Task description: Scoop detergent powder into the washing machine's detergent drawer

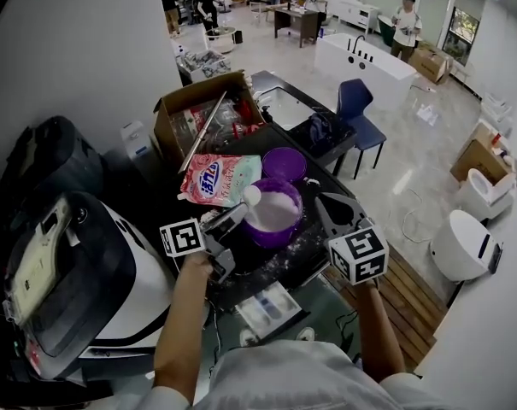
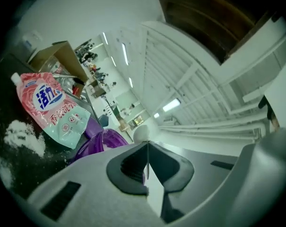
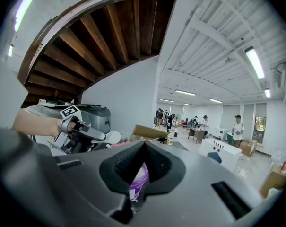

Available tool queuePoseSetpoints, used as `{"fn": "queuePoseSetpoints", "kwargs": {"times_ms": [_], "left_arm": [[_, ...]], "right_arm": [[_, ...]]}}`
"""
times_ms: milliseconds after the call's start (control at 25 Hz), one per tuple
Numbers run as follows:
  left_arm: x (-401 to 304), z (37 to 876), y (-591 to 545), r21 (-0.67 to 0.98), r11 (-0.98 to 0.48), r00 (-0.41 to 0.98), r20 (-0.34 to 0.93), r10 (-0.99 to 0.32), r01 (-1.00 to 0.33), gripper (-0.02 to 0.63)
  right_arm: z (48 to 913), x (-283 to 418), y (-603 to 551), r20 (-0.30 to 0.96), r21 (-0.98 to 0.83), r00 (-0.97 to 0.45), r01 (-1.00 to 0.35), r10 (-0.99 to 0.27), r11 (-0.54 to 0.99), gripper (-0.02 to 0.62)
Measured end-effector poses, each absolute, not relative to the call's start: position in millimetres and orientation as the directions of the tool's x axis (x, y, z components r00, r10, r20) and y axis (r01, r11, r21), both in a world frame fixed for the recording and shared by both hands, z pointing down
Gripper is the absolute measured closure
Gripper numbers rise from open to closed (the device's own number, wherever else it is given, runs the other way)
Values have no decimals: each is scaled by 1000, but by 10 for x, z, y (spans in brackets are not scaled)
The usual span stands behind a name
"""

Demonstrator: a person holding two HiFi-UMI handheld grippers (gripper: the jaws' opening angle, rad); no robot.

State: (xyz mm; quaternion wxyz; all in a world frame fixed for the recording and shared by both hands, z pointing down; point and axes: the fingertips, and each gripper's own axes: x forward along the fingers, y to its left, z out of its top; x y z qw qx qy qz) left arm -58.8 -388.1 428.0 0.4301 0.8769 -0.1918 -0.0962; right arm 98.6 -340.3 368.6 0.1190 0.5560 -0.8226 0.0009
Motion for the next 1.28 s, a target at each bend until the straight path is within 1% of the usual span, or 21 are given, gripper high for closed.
{"fn": "queuePoseSetpoints", "kwargs": {"times_ms": [80, 160, 400, 520, 720, 1080, 1280], "left_arm": [[-641, 4137, -3843, 835, -528, 882, -125, -454, -153, 592], [-735, 4032, -3809, 850, -516, 851, -193, -488, -103, 592], [-1173, 3838, -3763, 846, -520, 779, -244, -577, -120, 592], [-1371, 3791, -3754, 845, -519, 753, -256, -606, -131, 592], [-1546, 3765, -3693, 842, -528, 746, -283, -603, -108, 592], [-1681, 3943, -3417, 864, -495, 758, -259, -598, -95, 592], [-1709, 3945, -3087, 869, -479, 720, -251, -647, -127, 593]], "right_arm": [[3674, 962, -3371, 192, 132, -349, -917, -917, 376, 591], [3669, 945, -3342, 190, 132, -343, -920, -920, 370, 591], [3622, 881, -3293, 175, 130, -325, -928, -929, 349, 591], [3612, 833, -3287, 174, 134, -318, -930, -932, 342, 591], [3620, 743, -3255, 176, 137, -306, -934, -936, 331, 591], [3760, 594, -2989, 213, 151, -280, -937, -936, 315, 591], [3757, 558, -2800, 208, 158, -349, -910, -914, 384, 591]]}}
